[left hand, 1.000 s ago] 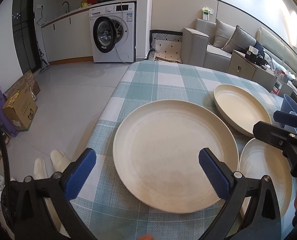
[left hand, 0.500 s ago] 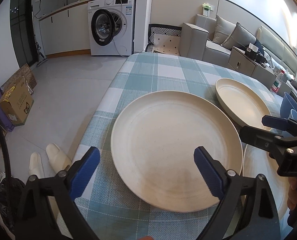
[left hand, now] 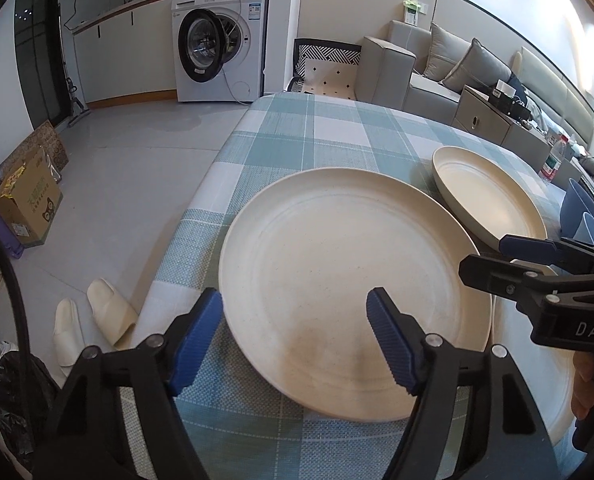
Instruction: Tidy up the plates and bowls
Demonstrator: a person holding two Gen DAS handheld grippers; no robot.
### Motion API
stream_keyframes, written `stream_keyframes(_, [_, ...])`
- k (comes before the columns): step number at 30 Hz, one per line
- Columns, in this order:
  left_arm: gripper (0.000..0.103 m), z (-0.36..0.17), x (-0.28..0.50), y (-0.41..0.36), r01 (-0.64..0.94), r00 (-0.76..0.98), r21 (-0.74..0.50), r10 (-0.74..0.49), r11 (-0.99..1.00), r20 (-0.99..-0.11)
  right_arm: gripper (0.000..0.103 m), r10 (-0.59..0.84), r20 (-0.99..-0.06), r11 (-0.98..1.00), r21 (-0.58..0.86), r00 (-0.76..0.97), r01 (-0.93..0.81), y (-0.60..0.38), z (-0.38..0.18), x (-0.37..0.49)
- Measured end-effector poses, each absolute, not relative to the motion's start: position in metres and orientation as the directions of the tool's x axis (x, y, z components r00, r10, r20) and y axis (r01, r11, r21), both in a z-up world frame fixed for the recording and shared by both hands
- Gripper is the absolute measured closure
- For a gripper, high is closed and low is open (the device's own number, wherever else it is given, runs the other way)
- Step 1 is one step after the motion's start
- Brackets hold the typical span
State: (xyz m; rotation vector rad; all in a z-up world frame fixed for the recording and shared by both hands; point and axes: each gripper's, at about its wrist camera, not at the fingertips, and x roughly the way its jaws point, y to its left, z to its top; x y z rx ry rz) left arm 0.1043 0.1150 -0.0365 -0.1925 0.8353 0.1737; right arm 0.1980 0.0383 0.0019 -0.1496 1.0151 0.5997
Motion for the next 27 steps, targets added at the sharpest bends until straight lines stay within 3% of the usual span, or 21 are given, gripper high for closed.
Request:
stream_keyframes(8, [0.036, -0.036, 0.104, 0.117, -0.232, 0.655, -0.082, 0.094, 0.969, -0.749, 0.04, 0.393, -0.845, 0.827, 0.153, 0.361, -0.542, 0.045, -0.007, 0.2])
stream_keyframes(15, [0.041, -0.037, 0.104, 0.12, -0.238, 0.656, -0.085, 0.096, 0.968, -0.749, 0.043, 0.4, -0.85, 0.826, 0.174, 0.341, -0.536, 0.045, -0.012, 0.203])
stream_keyframes(17, [0.045, -0.038, 0.104, 0.122, -0.245, 0.651, -0.088, 0.097, 0.965, -0.752, 0.05, 0.405, -0.853, 0.822, 0.182, 0.33, -0.539, 0.046, -0.013, 0.203])
stream_keyframes(27, [0.061, -0.046, 0.103, 0.133, -0.268, 0.632, -0.111, 0.087, 0.957, -0.77, 0.062, 0.375, -0.857, 0.828, 0.138, 0.354, -0.543, 0.046, -0.014, 0.202])
